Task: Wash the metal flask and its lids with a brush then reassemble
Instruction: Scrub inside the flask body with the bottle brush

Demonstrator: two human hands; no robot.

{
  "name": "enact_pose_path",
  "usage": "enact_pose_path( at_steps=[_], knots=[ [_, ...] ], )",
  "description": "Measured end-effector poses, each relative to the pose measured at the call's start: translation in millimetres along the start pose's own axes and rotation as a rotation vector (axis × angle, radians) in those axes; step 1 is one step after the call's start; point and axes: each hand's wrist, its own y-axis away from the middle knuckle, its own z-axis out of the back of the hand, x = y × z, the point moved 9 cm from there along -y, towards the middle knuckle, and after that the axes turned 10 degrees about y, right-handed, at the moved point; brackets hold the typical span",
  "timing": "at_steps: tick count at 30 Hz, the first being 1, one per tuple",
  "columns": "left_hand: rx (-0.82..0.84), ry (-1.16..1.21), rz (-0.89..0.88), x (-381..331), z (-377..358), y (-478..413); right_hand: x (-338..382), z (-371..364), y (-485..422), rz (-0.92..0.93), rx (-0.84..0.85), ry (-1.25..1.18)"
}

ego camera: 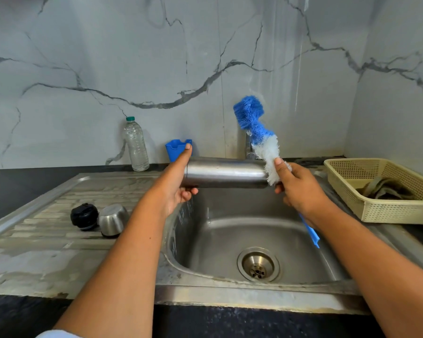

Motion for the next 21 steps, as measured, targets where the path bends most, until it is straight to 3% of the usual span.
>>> enact_pose_path(
  at_steps=[7,11,21],
  knots=[
    [-0.186,0.082,-0.157,-15,20,-1,24,-6,11,0.104,0.010,0.152],
    [-0.289,0.242,-0.150,-15,42,-2,31,-5,17,0.133,-0.008,0.260],
    [-0.396,0.497,-0.141,-12,57,-3,26,-32,24,0.137,0.159,0.344]
  ],
)
